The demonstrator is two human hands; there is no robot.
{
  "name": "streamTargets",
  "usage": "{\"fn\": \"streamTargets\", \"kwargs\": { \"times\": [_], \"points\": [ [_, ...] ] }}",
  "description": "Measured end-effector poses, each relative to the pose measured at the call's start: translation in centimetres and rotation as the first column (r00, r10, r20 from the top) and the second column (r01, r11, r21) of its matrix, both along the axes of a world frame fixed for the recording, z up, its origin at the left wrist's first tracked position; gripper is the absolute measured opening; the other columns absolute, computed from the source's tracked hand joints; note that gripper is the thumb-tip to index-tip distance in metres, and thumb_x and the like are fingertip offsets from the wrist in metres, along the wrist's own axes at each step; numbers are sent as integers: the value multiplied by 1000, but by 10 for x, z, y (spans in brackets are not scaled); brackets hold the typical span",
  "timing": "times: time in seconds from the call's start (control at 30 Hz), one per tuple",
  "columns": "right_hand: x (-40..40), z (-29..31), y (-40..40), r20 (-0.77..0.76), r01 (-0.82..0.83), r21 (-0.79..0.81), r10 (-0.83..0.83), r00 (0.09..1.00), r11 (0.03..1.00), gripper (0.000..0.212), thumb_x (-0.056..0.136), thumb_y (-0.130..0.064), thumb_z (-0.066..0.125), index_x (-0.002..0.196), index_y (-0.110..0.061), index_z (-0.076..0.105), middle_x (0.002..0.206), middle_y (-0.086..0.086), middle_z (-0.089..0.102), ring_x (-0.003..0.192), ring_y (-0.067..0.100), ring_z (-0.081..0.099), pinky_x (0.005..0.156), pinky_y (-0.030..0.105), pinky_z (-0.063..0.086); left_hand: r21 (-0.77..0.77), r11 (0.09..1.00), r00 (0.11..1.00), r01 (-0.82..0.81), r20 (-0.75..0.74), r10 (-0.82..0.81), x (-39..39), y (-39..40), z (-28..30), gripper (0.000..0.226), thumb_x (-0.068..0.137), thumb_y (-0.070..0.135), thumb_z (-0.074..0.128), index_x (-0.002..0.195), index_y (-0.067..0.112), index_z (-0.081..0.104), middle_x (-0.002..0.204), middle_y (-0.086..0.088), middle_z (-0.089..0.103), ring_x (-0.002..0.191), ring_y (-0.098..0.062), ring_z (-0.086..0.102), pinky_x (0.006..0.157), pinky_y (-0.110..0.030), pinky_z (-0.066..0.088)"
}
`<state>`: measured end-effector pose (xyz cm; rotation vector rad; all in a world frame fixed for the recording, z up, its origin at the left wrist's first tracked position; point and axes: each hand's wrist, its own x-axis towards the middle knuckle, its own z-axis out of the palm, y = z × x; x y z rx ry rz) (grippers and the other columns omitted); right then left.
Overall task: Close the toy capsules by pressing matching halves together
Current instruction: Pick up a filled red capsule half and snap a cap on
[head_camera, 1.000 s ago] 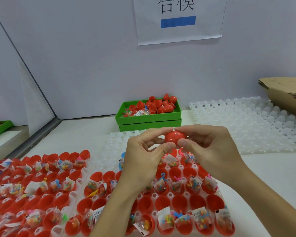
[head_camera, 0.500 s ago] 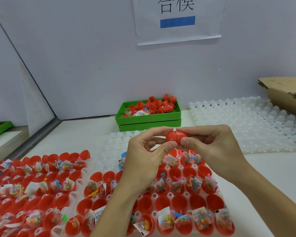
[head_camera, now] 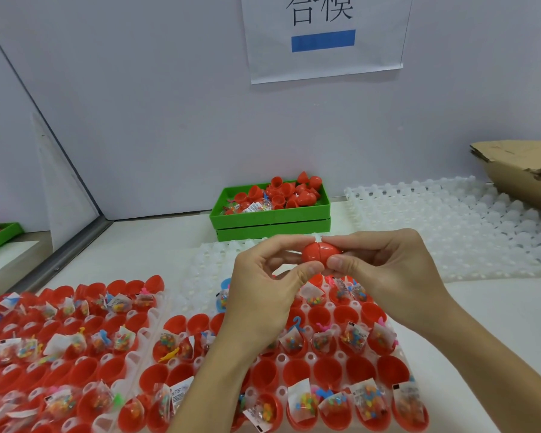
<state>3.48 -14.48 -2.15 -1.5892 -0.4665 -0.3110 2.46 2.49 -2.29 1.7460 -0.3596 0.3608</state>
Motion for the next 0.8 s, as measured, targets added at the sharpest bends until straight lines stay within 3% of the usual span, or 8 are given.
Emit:
{"fn": "streamTargets", "kwargs": {
  "times": [0.23,0.53,0.8],
  "points": [
    [2,-2,1,34,50,-64,-48,998,997,38,75,2,77,86,-34,77,84,-14,77,77,9,75,69,20,59,-1,1000,1000,-3,8,3,-1,0,0,34,78,-2,77,95,27,76,89,3,75,87,-10,71,74,-16,55],
    [2,-3,1,32,53,-48,-51,998,997,32,76,2,76,90,-26,77,84,-10,77,72,11,75,67,20,59,17,998,998,-54,-8,55,-2,-2,1,31,77,10,80,96,34,74,91,8,76,90,-11,71,82,-26,58],
    [2,-3,1,56,78,-103,-72,996,992,34,76,3,77,90,-27,76,84,-19,75,74,4,74,69,17,58,21,998,998,-59,24,58,-3,-1,2,34,75,4,81,95,31,76,89,5,74,86,-11,71,74,-18,56]
  ]
}}
